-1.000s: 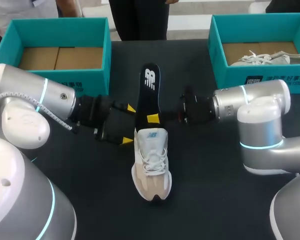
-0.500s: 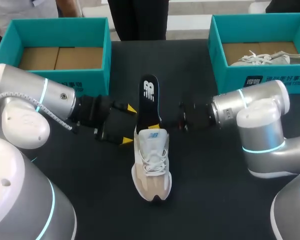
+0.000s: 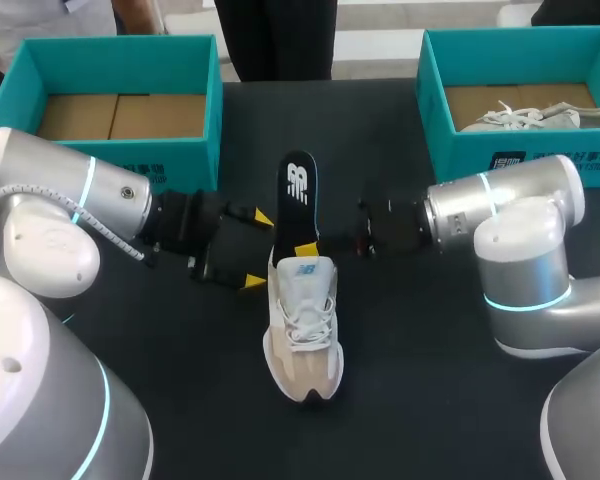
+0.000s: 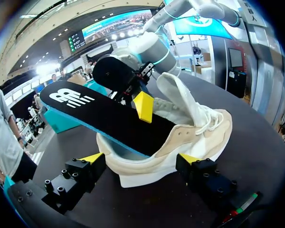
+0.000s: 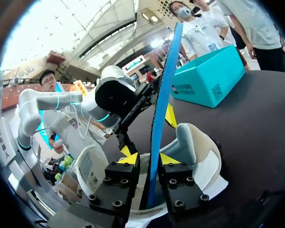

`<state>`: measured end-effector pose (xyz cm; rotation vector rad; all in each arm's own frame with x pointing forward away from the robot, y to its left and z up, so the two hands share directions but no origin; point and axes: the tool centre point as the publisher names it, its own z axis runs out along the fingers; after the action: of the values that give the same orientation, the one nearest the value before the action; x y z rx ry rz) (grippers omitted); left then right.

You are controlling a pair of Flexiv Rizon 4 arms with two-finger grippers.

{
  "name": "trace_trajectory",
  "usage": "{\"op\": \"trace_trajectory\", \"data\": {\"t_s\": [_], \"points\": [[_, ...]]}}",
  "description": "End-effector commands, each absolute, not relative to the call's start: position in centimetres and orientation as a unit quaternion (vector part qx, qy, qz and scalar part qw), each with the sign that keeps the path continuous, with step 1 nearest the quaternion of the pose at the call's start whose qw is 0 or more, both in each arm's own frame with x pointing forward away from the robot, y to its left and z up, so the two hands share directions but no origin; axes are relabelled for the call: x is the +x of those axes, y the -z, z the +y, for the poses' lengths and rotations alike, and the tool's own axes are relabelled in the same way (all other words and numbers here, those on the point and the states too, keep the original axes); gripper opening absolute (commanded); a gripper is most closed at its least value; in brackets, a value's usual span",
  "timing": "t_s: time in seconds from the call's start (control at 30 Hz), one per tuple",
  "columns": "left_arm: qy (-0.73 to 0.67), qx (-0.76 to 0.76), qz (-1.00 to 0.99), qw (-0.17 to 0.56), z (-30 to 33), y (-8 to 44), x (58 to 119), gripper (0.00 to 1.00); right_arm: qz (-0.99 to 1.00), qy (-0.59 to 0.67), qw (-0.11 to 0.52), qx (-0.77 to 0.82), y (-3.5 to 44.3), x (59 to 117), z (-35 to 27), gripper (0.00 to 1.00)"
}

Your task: Take the shoe out of the shoebox, open the shoe tongue, remove and reinsert the insole, then place the shoe into the shoebox

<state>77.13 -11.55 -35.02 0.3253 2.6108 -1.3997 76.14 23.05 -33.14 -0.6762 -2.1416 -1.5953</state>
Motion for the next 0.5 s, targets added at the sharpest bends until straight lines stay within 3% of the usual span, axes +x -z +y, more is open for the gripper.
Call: {"op": "trace_trajectory", "data": {"t_s": [0.03,0.13,0.23,0.5], "points": [[0.467,0.109,0.874,0.081,-11.6,35.0,77.1,1.00,-0.768,0.563,0.195,-0.235,32.7,77.0,23.0,0.25],[0.467,0.109,0.874,0.081,-11.6,35.0,77.1,1.00,-0.769,0.564,0.195,-0.228,32.6,77.5,23.1,0.21],[0.467,0.109,0.874,0.081,-11.6,35.0,77.1,1.00,-0.768,0.566,0.206,-0.219,32.9,77.8,23.3,0.00],[0.467,0.109,0.874,0.081,-11.6,35.0,77.1,1.00,-0.752,0.575,0.249,-0.206,34.1,76.6,23.0,0.00]]}}
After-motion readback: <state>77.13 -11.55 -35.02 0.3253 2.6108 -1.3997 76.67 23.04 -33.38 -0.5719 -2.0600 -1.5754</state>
